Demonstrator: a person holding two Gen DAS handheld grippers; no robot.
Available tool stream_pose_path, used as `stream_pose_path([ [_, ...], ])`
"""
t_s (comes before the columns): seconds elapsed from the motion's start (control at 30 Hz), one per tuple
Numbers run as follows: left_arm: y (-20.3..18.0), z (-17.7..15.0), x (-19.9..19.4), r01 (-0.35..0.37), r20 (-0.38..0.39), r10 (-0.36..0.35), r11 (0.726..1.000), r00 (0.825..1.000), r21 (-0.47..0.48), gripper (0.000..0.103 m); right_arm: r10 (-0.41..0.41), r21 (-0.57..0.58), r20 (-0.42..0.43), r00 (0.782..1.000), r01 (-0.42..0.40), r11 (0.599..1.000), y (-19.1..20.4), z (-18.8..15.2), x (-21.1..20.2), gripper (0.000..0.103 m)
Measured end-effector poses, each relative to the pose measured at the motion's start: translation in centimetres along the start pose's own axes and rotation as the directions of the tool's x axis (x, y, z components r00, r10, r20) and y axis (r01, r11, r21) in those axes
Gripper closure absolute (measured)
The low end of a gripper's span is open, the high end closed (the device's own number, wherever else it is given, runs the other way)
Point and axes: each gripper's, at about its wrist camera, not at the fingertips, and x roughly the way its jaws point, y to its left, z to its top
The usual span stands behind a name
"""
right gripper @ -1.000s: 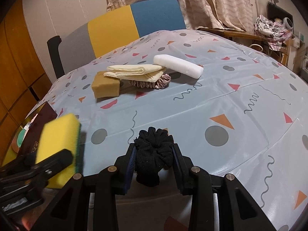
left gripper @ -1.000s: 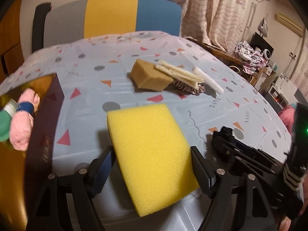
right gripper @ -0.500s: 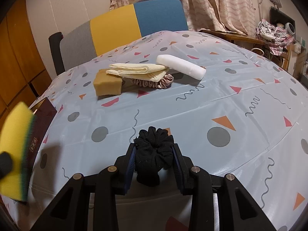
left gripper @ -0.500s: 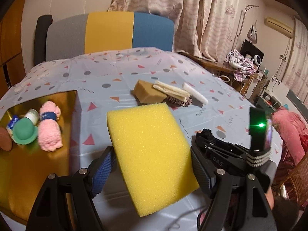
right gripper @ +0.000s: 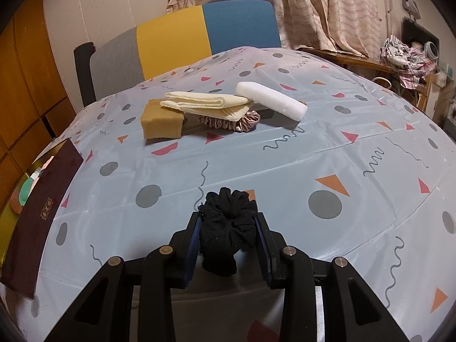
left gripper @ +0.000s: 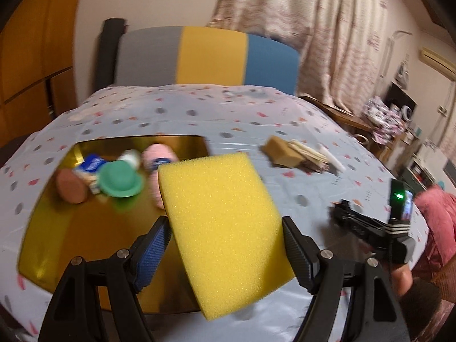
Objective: Organize rigid objects
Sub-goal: 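Lower the yellow sponge into the gold tray with the left tool while the right tool holds the scrunchie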
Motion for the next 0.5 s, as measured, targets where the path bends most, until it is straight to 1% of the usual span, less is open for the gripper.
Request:
stream_pose_path([
  [0.13,4.0,0.0,-0.7,-0.067,-0.004,0.067,0.996,0.998,-0.052,0.025,-0.003,-0.018,0.026,1.000,0.003,1.000,0.3,-0.1,-0.5,0.066],
  [0.23,7.3,-0.1,-0.8,-0.111,-0.023,0.109,0.989,0.994,-0.099,0.025,-0.015,-0.040,0.035,0.999,0.017,0.999,0.8,-0.1,-0.6,0.066],
  [0.33,10.2,-0.4,-0.2,-0.159,-0.069,0.152,0.979,0.986,-0.125,0.025,-0.028,-0.057,0.024,0.999,0.029,0.998,1.2,0.0,-0.4,0.066],
  [0.4,12.1,-0.5,0.8,-0.185,-0.131,0.169,0.975,0.977,-0.123,0.025,-0.031,-0.062,0.019,0.999,0.032,0.998,1.3,0.0,-0.3,0.066],
  [0.47,13.8,-0.6,1.8,-0.212,-0.176,0.188,0.969,0.966,-0.126,0.024,-0.038,-0.066,0.014,0.999,0.039,0.997,1.3,0.0,-0.2,0.066],
  [0.5,14.3,-0.6,2.1,-0.214,-0.188,0.188,0.968,0.964,-0.128,0.024,-0.040,-0.068,0.013,0.999,0.041,0.997,1.4,0.0,-0.2,0.066],
])
